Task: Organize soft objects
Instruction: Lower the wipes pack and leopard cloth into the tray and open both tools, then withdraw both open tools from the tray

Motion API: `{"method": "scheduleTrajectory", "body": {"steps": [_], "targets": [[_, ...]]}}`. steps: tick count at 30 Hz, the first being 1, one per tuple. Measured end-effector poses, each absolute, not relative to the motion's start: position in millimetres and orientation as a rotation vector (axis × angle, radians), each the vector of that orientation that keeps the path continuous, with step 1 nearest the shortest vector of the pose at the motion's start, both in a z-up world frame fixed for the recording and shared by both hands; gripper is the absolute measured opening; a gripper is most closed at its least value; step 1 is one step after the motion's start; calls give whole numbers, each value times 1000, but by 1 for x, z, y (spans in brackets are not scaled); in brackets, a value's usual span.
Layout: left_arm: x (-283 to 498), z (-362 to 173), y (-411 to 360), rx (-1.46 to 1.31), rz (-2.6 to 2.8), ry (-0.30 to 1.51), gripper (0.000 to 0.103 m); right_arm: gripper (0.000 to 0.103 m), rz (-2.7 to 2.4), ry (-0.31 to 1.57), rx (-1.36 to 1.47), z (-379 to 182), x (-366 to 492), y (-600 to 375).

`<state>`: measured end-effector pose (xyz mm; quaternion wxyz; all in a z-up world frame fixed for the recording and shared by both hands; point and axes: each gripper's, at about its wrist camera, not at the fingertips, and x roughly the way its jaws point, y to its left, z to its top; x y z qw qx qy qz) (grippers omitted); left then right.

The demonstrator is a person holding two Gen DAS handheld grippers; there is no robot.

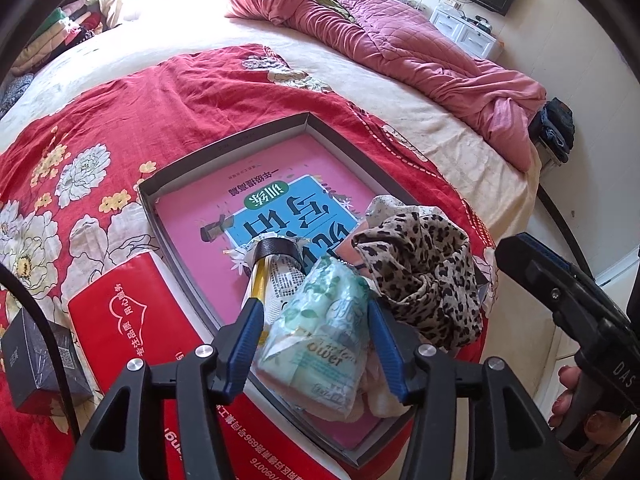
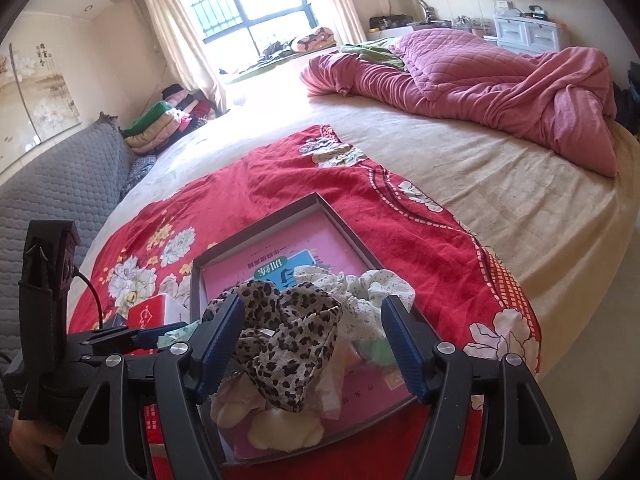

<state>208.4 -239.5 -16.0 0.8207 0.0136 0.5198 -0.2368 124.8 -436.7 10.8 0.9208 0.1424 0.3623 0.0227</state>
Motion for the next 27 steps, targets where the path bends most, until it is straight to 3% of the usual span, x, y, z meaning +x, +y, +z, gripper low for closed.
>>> {"method": "scheduleTrajectory", "body": {"steps": [6, 27], "targets": [[210, -14, -236, 30, -489, 1096, 65, 72, 37, 777, 274, 4, 130, -434], [208, -3, -218, 12, -449, 1071, 74, 72, 17, 820, 232, -3, 136, -426]]}}
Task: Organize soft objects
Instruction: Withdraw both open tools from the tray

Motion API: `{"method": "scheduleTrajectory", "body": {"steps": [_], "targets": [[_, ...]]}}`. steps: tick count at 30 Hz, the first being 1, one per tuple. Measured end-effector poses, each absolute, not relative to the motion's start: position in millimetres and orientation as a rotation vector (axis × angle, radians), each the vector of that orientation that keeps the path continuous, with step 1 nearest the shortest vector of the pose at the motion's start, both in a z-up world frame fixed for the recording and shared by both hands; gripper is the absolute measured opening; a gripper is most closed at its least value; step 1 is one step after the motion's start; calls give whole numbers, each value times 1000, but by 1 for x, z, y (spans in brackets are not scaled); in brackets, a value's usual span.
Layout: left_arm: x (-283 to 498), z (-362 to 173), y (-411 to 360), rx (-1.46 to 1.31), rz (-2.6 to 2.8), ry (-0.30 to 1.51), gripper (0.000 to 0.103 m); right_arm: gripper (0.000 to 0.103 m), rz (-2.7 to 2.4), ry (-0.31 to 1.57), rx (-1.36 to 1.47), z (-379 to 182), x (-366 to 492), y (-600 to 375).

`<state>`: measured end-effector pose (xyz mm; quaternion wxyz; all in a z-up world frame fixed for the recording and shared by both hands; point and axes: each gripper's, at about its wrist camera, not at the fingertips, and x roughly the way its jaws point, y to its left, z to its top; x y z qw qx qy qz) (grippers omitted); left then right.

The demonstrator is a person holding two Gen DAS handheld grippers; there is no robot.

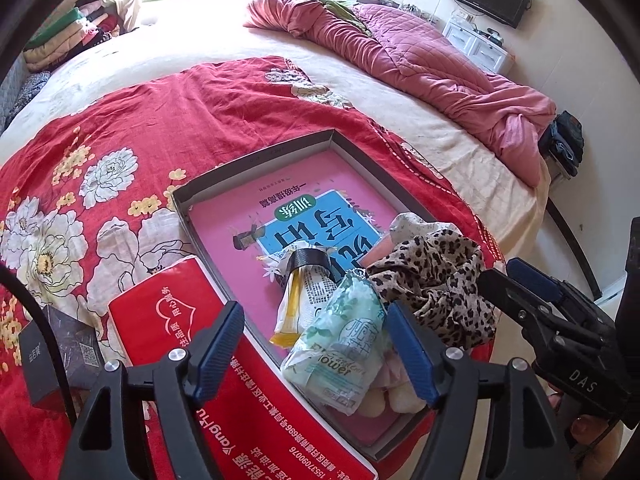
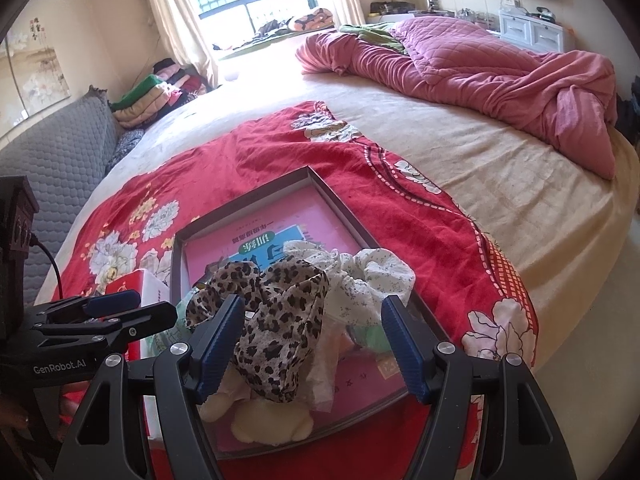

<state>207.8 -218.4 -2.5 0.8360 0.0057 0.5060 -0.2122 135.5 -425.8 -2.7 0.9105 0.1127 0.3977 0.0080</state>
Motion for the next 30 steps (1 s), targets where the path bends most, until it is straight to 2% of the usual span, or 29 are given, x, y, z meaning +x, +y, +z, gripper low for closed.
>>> {"method": "scheduleTrajectory", "body": {"steps": [12, 14, 30], "targets": [[190, 6, -206, 17, -433, 1058, 79, 73, -13, 828, 205, 3, 126, -418], [185, 9, -204, 20, -433, 1051, 80, 80, -14, 830, 197, 4, 122, -415], [131, 30, -178, 26, -388, 982, 85, 80, -62, 771, 193, 19, 65, -389]]}}
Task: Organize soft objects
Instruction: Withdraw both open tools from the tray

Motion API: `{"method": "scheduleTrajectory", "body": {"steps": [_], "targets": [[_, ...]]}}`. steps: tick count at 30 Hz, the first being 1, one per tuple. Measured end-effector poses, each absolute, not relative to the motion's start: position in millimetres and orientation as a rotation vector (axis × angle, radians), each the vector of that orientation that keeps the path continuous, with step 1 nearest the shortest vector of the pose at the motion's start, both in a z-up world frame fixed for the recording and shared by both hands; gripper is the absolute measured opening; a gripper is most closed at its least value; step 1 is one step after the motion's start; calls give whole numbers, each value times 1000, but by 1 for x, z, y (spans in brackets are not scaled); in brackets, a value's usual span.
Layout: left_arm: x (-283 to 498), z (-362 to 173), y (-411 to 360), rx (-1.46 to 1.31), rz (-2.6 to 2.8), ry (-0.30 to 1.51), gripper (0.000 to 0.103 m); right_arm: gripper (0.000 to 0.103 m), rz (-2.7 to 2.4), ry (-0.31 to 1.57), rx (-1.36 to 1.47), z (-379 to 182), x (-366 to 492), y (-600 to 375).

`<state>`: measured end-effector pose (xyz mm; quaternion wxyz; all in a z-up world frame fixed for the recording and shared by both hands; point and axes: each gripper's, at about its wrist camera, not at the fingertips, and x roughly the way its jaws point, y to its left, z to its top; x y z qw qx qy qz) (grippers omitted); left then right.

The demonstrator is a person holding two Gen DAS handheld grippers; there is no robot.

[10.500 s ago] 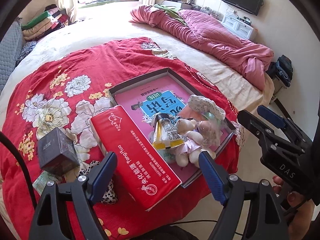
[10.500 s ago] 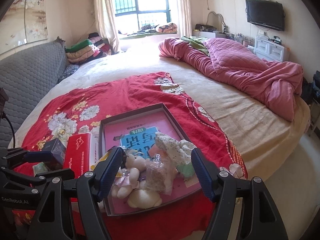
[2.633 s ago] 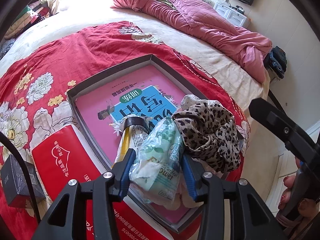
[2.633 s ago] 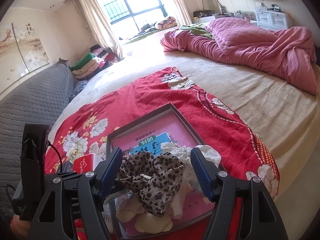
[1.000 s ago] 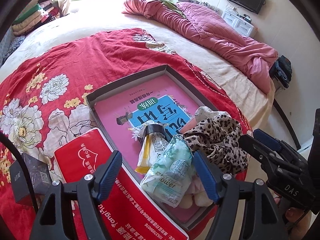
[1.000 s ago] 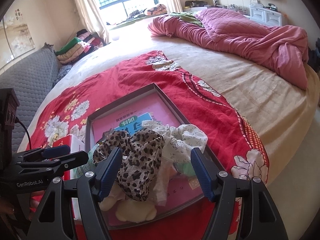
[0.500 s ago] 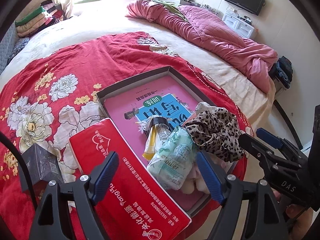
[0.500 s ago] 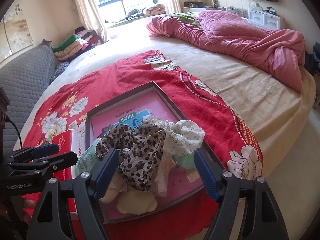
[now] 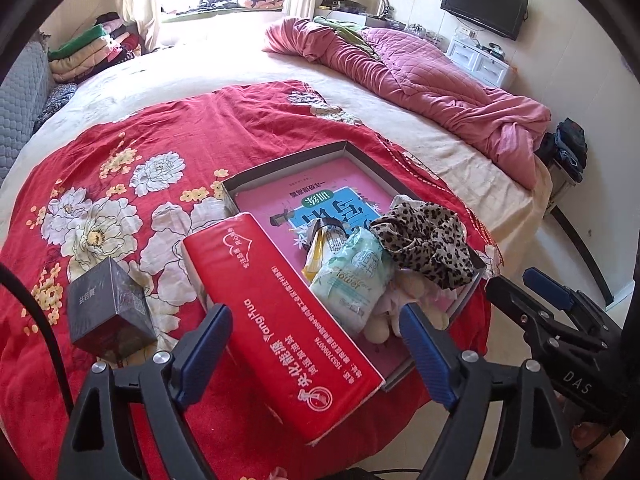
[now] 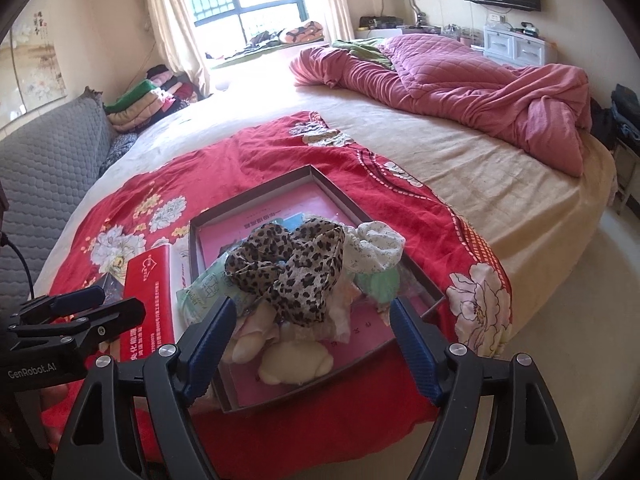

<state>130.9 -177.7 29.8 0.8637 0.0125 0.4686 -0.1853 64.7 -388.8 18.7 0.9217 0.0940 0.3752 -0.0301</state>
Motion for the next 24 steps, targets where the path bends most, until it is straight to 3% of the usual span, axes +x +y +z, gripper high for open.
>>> {"method": "scheduleTrajectory", "body": {"steps": [24], "targets": [[55, 31, -129, 17, -286, 948, 86, 80, -106, 764, 76, 25, -5, -331]]}}
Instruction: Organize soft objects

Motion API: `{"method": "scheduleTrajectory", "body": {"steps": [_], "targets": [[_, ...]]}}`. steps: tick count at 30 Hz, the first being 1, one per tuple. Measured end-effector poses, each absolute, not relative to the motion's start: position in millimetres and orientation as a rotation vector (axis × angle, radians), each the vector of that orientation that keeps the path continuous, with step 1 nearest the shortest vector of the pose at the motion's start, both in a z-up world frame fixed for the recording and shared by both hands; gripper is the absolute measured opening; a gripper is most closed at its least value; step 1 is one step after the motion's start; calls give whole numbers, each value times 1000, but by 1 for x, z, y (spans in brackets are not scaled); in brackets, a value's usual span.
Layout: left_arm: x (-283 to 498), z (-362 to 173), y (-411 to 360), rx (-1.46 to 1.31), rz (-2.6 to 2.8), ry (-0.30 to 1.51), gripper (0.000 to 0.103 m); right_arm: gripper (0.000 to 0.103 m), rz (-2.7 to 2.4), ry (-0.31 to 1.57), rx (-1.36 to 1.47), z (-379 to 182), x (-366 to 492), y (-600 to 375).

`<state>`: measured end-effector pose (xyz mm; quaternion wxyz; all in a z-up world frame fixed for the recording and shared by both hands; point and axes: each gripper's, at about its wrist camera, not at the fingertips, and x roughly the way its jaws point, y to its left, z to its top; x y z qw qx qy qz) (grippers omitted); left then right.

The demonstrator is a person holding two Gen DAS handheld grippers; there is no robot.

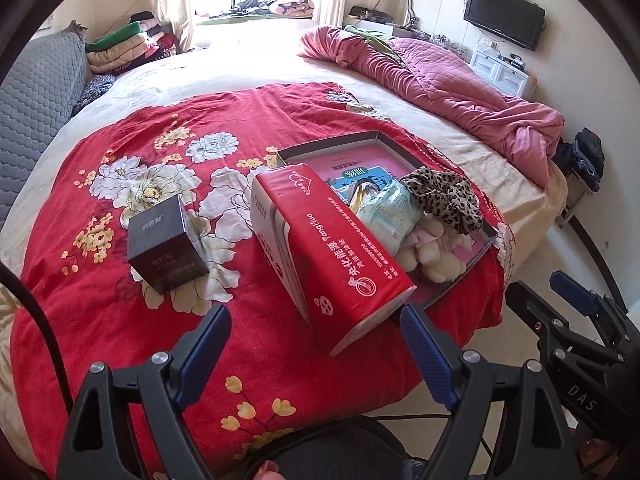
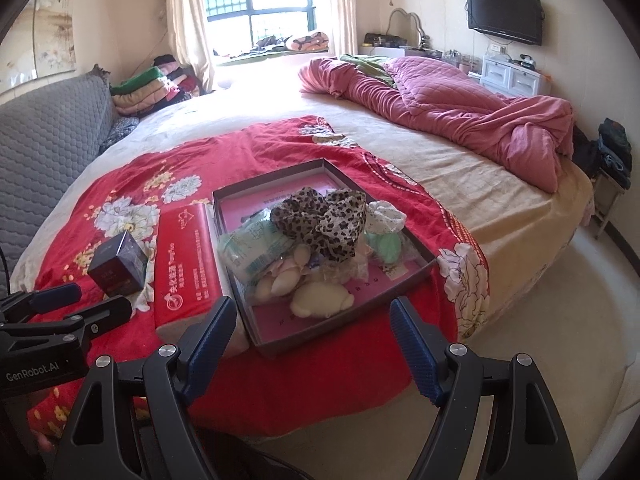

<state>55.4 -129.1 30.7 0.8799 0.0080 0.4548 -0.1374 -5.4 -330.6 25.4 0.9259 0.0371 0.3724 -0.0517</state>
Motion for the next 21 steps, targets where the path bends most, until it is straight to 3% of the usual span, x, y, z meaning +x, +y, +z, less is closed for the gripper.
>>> {"method": "scheduleTrajectory", "body": {"steps": [21], "targets": [[26, 18, -125, 23, -281, 952, 86, 80, -156, 723, 86, 19, -43, -314]]}}
